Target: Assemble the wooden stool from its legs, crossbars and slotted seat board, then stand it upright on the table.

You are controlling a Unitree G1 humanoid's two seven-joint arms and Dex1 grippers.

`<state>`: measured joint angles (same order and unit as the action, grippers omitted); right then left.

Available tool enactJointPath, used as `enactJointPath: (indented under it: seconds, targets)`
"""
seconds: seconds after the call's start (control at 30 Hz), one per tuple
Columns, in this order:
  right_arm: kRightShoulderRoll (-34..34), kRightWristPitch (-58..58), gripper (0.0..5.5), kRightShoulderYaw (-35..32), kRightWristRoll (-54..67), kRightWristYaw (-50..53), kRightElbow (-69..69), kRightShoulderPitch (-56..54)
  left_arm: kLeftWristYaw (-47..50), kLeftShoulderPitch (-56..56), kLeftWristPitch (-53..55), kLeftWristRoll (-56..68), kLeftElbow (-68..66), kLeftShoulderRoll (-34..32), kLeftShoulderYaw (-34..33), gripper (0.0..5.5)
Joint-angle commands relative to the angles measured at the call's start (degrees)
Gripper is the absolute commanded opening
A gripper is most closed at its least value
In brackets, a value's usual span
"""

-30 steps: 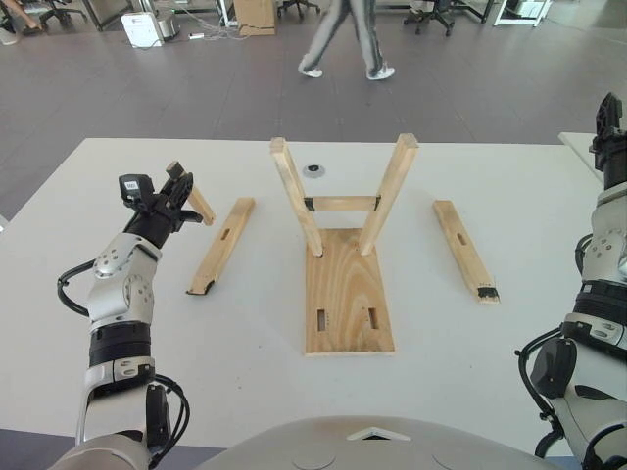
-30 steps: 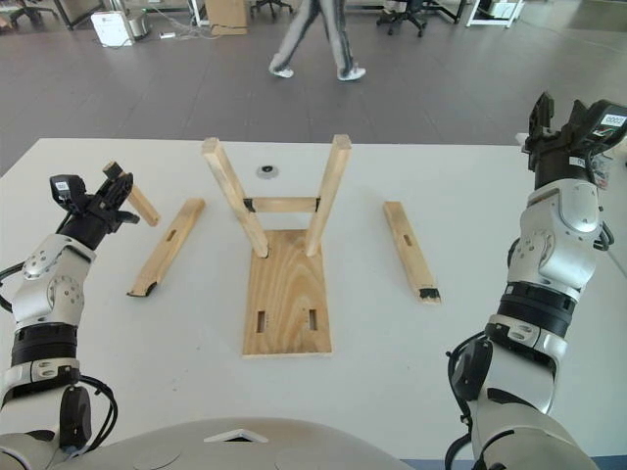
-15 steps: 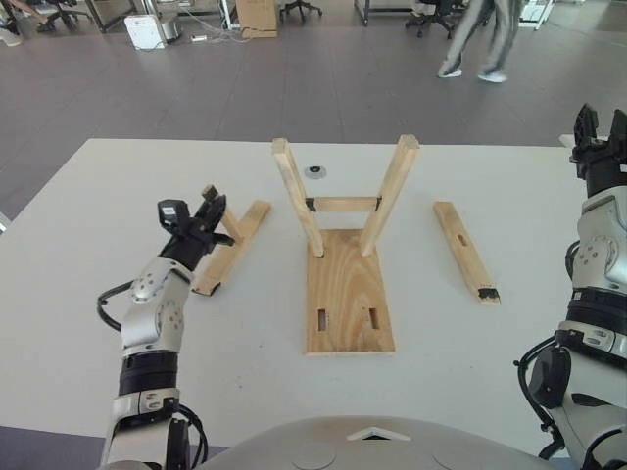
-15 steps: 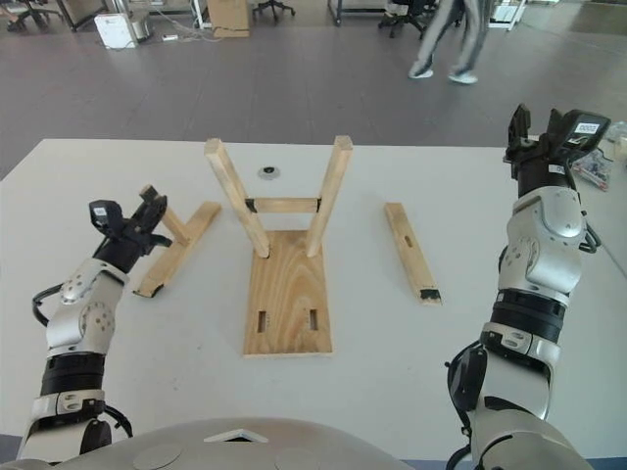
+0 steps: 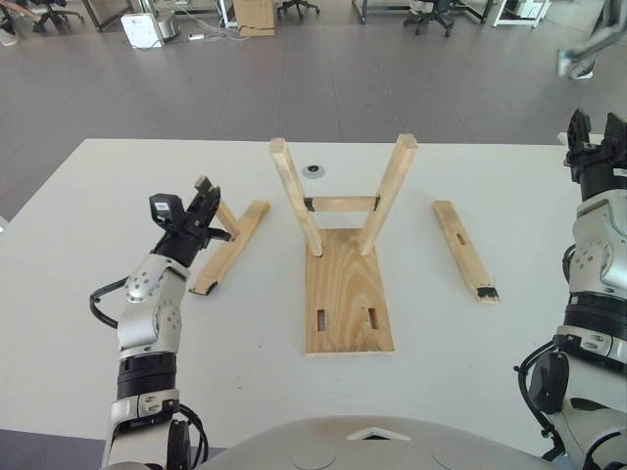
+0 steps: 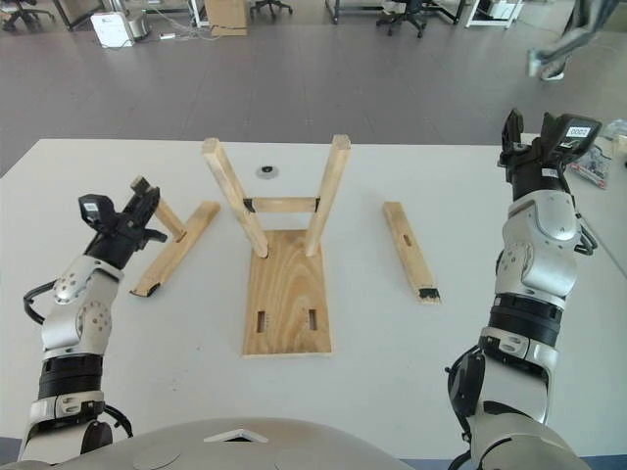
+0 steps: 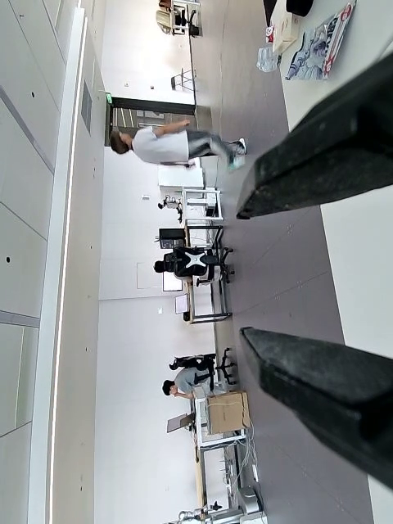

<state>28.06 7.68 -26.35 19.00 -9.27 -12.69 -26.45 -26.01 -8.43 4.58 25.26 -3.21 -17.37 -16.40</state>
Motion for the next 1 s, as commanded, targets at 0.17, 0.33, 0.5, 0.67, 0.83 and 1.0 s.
enactJointPath:
  seconds: [0.17,0.33,0.5,0.67,0.83,1.0]
  targets:
    - [-0.76,0.64,2.50,0.81,-0.09,0.31,1.15,0.50,-1.31,-0.64,-2.59,-1.10,-2.24,-0.40,0.18,0.41]
    - [-0.85,0.83,2.50,1.17,-0.16,0.37,1.16,0.09,-3.63,-1.61,-4.88,-2.29,-6.59,-0.82,1.21,0.41]
    - [-0.91,1.19,2.50,1.22,-0.12,0.64,1.84,0.30,-4.65,-2.27,-6.88,-3.07,-9.11,-0.36,2.49,0.41]
    - [-0.97,1.37,2.50,1.24,-0.11,0.91,2.27,0.48,-5.82,-3.69,-8.20,-4.03,-12.34,-0.84,2.98,0.41]
    - [-1.10,1.54,2.50,1.36,-0.10,0.99,2.63,0.54,-7.22,-5.49,-9.67,-5.01,-16.31,-1.45,3.60,0.41]
    - [-1.08,1.58,2.50,1.29,0.02,1.04,2.87,0.82,-9.67,-4.82,-9.77,-6.26,-18.44,-3.21,4.73,0.41]
